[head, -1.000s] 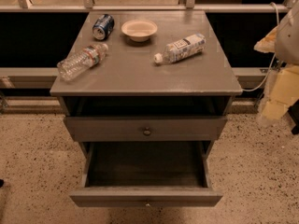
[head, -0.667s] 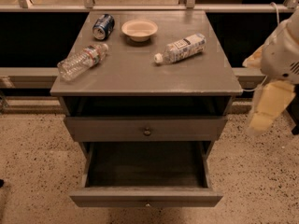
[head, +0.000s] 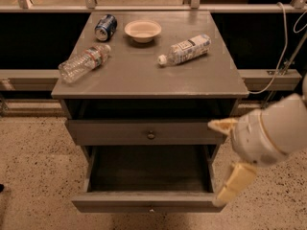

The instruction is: Close middle drawer

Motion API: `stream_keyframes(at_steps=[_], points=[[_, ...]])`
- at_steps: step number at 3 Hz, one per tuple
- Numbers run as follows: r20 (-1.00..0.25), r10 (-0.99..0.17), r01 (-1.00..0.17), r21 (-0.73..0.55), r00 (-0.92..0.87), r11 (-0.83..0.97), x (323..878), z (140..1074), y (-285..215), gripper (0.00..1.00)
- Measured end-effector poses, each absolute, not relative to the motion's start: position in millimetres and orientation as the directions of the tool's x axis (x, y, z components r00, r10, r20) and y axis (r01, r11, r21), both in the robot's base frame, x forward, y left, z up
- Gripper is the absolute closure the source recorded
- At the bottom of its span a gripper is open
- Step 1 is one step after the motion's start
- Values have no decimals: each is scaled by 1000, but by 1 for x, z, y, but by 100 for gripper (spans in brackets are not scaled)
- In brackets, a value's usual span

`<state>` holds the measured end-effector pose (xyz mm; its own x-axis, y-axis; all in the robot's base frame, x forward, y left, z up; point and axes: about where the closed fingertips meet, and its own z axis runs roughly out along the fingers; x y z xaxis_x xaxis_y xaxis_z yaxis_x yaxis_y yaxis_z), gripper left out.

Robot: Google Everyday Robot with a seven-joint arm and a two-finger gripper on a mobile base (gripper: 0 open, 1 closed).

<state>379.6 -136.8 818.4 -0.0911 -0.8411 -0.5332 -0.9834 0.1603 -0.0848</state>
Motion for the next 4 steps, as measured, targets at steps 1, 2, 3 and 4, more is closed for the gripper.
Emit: stream_keyframes(at_steps=[1, 2, 3, 4], points=[[-578, -808, -973, -102, -113, 208, 365, 803, -143, 0], [-547, -827, -968, -115, -127, 225, 367, 782, -138, 0], [-646, -751, -941, -151, -138, 302, 377, 730, -127, 0], [-632, -768, -925, -223, -103, 308, 390, 736, -136, 0]])
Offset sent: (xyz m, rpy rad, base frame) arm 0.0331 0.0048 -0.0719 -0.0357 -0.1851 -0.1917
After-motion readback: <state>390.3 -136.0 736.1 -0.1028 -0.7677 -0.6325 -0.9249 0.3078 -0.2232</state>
